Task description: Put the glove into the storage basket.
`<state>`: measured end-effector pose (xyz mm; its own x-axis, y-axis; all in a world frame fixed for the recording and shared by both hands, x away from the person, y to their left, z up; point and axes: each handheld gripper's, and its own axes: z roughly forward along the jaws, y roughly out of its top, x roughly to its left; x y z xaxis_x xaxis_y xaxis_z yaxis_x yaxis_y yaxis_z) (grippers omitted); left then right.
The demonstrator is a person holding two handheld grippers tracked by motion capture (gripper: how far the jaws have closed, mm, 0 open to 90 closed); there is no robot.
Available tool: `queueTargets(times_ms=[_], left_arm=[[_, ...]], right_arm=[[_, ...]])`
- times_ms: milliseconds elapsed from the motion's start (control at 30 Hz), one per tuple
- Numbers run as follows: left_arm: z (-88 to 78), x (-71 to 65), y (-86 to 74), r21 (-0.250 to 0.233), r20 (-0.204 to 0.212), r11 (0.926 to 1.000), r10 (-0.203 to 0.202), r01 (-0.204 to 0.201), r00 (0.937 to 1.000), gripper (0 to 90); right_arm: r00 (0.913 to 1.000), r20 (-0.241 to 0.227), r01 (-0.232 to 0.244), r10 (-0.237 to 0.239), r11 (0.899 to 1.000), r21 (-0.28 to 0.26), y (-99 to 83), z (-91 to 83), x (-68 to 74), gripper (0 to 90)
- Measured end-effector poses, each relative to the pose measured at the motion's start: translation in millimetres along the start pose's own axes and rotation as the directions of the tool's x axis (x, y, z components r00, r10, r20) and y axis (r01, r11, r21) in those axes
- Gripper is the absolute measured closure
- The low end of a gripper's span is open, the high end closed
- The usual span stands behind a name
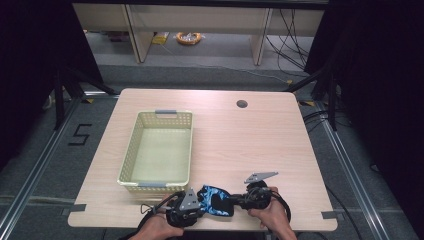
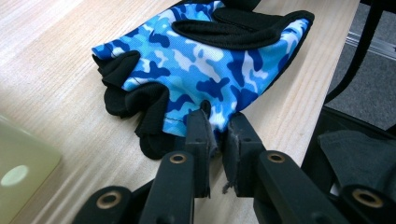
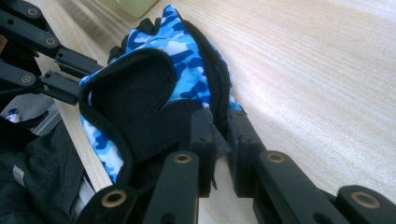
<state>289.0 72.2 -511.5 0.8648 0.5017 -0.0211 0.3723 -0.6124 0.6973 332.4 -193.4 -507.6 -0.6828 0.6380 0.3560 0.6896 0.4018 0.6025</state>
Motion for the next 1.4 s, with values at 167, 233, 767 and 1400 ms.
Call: queueTargets(times_ms=[167, 233, 767, 1400], left_arm=[[-1.0, -1.9, -0.5, -0.013, 0.013, 0.9998, -0.017, 0.017, 0.9998, 81.5], [-2.6, -2.0, 0.3, -0.013, 0.008, 0.9999, -0.005, 0.005, 1.0, 81.6], [-12.7, -6.7, 7.1, -0.037, 0.015, 0.999, 0.026, -0.025, 0.9995, 81.5], [-32.8, -4.5, 19.5, -0.082, 0.008, 0.9955, 0.047, -0.046, 0.9989, 81.4]], right_arm=[[1.0, -0.006, 0.0, 0.0, 1.0, -0.03, 0.1, -3.9, 2.2, 83.4], [0.9999, -0.012, 0.007, -0.007, 0.999, -0.044, 1.1, -7.1, 2.6, 83.5], [0.9998, -0.018, 0.003, -0.004, 0.996, -0.085, 2.4, -19.4, 8.0, 83.5], [0.9988, -0.013, 0.044, -0.046, 0.991, -0.126, 14.1, -34.6, 19.9, 83.4]])
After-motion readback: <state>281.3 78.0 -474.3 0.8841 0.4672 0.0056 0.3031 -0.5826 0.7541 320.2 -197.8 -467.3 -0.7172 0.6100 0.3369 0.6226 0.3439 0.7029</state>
